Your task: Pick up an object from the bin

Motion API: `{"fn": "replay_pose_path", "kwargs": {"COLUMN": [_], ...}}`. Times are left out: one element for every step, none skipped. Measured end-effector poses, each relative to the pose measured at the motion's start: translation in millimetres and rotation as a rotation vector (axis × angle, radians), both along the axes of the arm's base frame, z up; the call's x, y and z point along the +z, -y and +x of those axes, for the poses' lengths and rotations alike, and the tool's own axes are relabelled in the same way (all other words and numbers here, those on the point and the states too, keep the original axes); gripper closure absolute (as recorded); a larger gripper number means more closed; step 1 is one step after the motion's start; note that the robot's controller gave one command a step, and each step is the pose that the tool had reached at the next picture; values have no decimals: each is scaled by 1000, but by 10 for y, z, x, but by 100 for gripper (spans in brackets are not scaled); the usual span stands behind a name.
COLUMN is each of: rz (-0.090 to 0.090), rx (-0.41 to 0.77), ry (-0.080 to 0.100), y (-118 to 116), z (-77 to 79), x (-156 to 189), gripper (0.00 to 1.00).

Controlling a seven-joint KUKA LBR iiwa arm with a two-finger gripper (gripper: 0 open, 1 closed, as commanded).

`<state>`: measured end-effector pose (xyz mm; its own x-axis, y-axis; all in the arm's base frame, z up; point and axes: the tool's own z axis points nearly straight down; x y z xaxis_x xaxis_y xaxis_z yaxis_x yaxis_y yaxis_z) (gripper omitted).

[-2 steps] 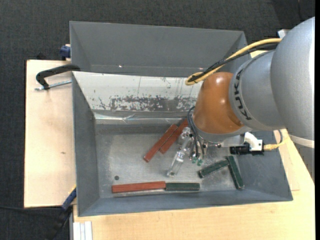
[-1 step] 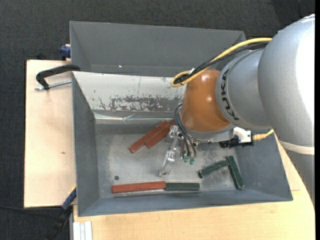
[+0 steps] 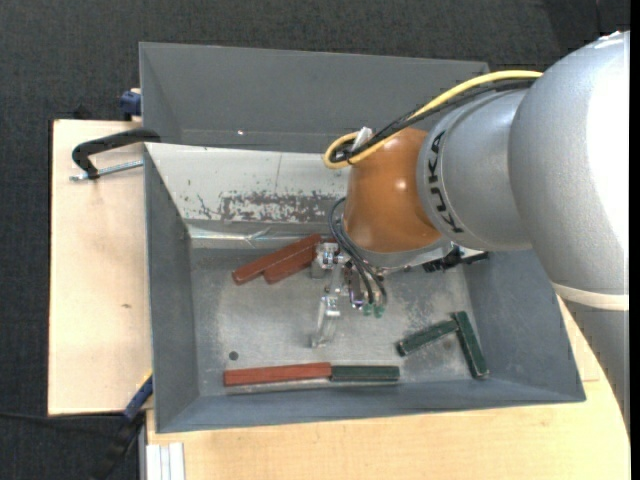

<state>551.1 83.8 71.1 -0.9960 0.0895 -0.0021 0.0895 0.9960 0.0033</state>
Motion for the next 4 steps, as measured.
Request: {"fn": "replay_pose_path", "kwargs": {"rz": [-3, -3, -2, 0], "rx": [-158, -145, 126, 12], "ry": [-10, -5, 9, 8], "y": [-156, -125, -169, -269], "z": [227, 220, 246, 409], "x": [85, 565, 811, 353], "gripper": [0, 0, 0, 0]}}
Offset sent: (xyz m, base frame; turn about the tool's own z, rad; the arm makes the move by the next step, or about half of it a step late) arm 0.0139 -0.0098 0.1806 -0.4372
